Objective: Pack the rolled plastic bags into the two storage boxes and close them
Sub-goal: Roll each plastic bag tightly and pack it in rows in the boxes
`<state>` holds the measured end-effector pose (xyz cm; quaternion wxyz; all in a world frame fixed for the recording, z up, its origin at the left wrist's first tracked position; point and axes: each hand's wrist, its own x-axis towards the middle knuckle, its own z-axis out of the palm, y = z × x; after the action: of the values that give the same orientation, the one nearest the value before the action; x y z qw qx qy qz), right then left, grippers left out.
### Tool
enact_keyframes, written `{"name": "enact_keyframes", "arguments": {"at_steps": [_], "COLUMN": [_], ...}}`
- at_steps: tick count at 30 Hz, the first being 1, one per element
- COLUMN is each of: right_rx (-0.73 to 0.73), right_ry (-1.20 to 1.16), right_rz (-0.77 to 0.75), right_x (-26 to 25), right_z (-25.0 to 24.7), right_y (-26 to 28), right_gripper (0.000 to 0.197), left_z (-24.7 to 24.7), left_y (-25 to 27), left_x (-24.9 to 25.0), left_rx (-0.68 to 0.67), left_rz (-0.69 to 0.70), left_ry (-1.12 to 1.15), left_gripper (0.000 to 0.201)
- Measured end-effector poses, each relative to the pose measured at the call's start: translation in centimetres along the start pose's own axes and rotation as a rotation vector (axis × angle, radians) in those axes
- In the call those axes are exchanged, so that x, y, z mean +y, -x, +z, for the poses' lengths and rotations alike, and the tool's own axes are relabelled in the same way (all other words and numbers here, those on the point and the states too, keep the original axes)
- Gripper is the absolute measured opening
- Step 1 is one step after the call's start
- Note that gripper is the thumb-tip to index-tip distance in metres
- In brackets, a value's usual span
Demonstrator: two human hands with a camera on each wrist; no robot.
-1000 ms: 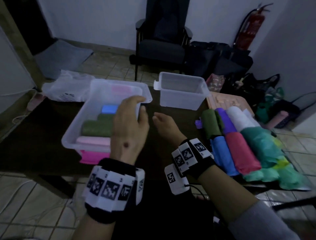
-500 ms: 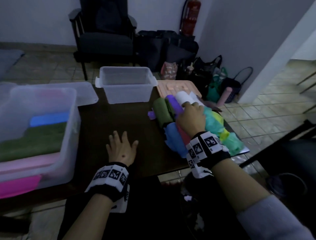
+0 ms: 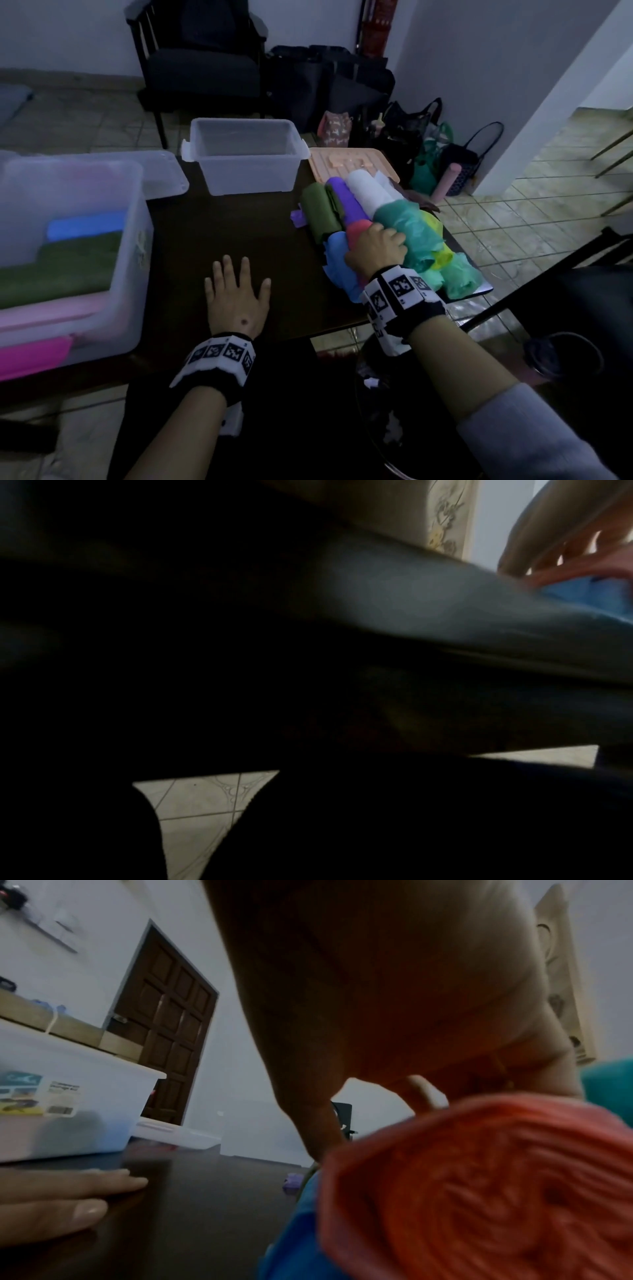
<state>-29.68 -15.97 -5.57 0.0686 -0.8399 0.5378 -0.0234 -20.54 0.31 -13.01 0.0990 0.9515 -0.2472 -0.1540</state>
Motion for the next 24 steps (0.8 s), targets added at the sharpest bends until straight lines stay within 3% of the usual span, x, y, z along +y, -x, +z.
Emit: {"name": "enact_keyframes", "arguments": {"at_steps": [4, 8, 11, 15, 18, 20, 22, 24], "right_rx": [-0.028, -0.017, 0.018, -0.175, -0.310, -0.351, -0.307, -0.244], "right_ry": [-0.036, -0.100, -0.106, -0.273, -0.329, -0.283, -0.164, -0.013], "right_rz": [0.027, -0.035, -0.138, -0.271, -0.322, -0.347, -0.398, -0.499], "right_x": [-0.5, -1.1, -2.3, -5.5, -7.9, -9.1, -9.6, -9.8], "right_z": [-0.2, -0.4, -1.7, -3.1, -1.4, 0.4, 1.9, 3.3], "right_y": [-0.3, 0.1, 0.7, 1.7, 2.0, 2.2, 2.5, 3.0], "right_gripper": [0.063, 0.047, 0.047, 0.056, 0.064, 0.066, 0.056, 0.046], "left_z": [0.1, 0.4, 0.5, 0.9, 1.1, 1.0, 0.4, -0.6], "left_y": [0.0, 0.1, 0.0, 0.0, -0.1, -0.1, -0.2, -0.2], "left_x": [-0.1, -0.3, -0.4, -0.6, -0.8, -1.1, -1.6, -2.4], "left_rx": [0.018, 0.058, 0.070, 0.100, 0.097, 0.075, 0.036, 0.021], "left_rz": [0.009, 0.028, 0.037, 0.054, 0.069, 0.091, 0.125, 0.145], "left_ry": [-0.002, 0.002, -0.002, 0.012, 0.036, 0.042, 0.089, 0.329], "left_gripper": [0.063, 0.063, 0.063, 0.063, 0.063, 0.063, 0.063, 0.061]}}
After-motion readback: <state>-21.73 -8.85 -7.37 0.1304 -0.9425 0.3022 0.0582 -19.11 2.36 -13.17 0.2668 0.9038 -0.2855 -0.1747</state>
